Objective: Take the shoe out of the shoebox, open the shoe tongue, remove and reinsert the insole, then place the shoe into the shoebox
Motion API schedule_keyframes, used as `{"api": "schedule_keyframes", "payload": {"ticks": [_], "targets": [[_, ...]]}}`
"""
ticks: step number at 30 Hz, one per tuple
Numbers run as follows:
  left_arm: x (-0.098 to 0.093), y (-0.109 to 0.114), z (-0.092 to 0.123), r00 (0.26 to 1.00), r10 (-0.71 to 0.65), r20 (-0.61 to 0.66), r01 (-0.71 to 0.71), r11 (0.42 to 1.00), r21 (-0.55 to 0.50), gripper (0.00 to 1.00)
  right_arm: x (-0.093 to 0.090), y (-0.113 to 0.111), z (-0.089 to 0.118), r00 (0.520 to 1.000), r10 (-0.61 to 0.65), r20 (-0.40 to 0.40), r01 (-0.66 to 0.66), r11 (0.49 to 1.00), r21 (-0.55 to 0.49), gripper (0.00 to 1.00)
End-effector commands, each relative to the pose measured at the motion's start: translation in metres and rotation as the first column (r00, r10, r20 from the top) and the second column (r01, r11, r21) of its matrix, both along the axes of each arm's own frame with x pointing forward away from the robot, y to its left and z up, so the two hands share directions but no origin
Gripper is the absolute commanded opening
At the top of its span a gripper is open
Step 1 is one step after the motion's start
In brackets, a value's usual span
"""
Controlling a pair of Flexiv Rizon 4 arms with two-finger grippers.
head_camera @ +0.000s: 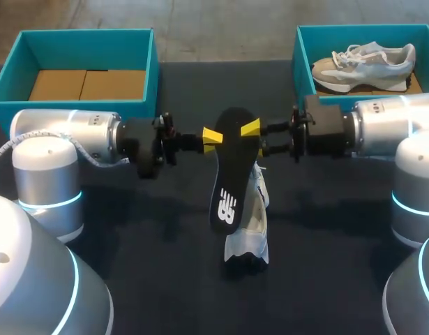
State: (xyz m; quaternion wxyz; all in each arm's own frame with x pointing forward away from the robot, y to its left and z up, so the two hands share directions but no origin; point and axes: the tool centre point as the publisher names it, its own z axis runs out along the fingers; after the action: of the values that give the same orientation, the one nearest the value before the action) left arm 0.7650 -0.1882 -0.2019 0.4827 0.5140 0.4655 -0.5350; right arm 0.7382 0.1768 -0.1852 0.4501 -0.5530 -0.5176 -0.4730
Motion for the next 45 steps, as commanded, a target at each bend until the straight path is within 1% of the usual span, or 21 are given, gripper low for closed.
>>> {"api": "schedule_keyframes", "payload": {"ticks": [1, 4, 7, 9, 12, 20, 24, 25, 26, 27, 39, 40, 42, 43, 45], "targets": [[0.0015, -0.0020, -0.0015, 1.000, -0.002, 0.001, 0.002, 1.000, -0.002, 0.00, 0.0023, 0.0029, -0.0014, 1.000, 0.002, -0.001, -0.002, 1.000, 0.000, 0.32], [0.0015, -0.0019, -0.0016, 1.000, -0.001, 0.000, 0.001, 1.000, -0.003, 0.00, 0.0024, 0.0027, -0.0013, 1.000, 0.001, -0.001, -0.001, 1.000, -0.001, 0.25], [0.0015, -0.0017, -0.0015, 1.000, -0.003, -0.001, 0.003, 1.000, -0.004, 0.00, 0.0029, 0.0016, -0.0021, 1.000, -0.002, -0.004, 0.002, 1.000, -0.001, 0.21], [0.0012, -0.0014, -0.0014, 1.000, -0.004, -0.001, 0.004, 1.000, -0.005, 0.00, 0.0032, 0.0008, -0.0028, 1.000, -0.005, -0.007, 0.005, 1.000, -0.001, 0.23], [0.0009, -0.0009, -0.0009, 1.000, -0.005, -0.002, 0.005, 1.000, -0.007, 0.00, 0.0036, -0.0008, -0.0032, 1.000, -0.012, -0.008, 0.012, 1.000, -0.002, 0.28], [0.0009, -0.0005, -0.0002, 1.000, -0.005, -0.001, 0.005, 1.000, -0.008, 0.00, 0.0045, -0.0059, -0.0049, 0.999, -0.029, -0.014, 0.029, 1.000, -0.006, 0.27], [0.0013, 0.0007, 0.0002, 1.000, -0.003, -0.001, 0.003, 1.000, -0.008, 0.00, 0.0045, -0.0065, -0.0052, 0.999, -0.033, -0.017, 0.033, 0.999, -0.006, 0.20], [0.0014, 0.0010, 0.0003, 1.000, -0.003, -0.001, 0.003, 1.000, -0.007, 0.00, 0.0045, -0.0065, -0.0053, 0.999, -0.033, -0.018, 0.033, 0.999, -0.006, 0.16], [0.0015, 0.0011, 0.0003, 1.000, -0.002, -0.001, 0.002, 1.000, -0.007, 0.00, 0.0045, -0.0065, -0.0053, 0.999, -0.033, -0.018, 0.033, 0.999, -0.006, 0.05], [0.0015, 0.0012, 0.0003, 1.000, -0.002, -0.001, 0.002, 1.000, -0.007, 0.00, 0.0046, -0.0065, -0.0052, 0.999, -0.033, -0.018, 0.033, 0.999, -0.006, 0.00], [0.0007, 0.0010, 0.0007, 1.000, -0.006, 0.002, 0.006, 1.000, -0.009, 0.00, 0.0057, -0.0060, -0.0048, 1.000, -0.027, -0.015, 0.027, 1.000, -0.005, 0.00], [0.0006, 0.0008, 0.0009, 1.000, -0.006, 0.003, 0.006, 1.000, -0.010, 0.02, 0.0058, -0.0060, -0.0048, 1.000, -0.026, -0.015, 0.026, 1.000, -0.005, 0.00], [0.0006, 0.0004, 0.0017, 1.000, -0.007, 0.006, 0.007, 1.000, -0.012, 0.30, 0.0059, -0.0059, -0.0048, 1.000, -0.026, -0.015, 0.026, 1.000, -0.005, 0.00], [0.0006, 0.0002, 0.0022, 1.000, -0.007, 0.008, 0.007, 1.000, -0.012, 0.41, 0.0059, -0.0060, -0.0049, 1.000, -0.026, -0.015, 0.026, 1.000, -0.005, 0.00], [0.0008, -0.0001, 0.0030, 1.000, -0.007, 0.012, 0.007, 1.000, -0.012, 0.48, 0.0060, -0.0060, -0.0049, 1.000, -0.026, -0.015, 0.026, 1.000, -0.005, 0.00]]}}
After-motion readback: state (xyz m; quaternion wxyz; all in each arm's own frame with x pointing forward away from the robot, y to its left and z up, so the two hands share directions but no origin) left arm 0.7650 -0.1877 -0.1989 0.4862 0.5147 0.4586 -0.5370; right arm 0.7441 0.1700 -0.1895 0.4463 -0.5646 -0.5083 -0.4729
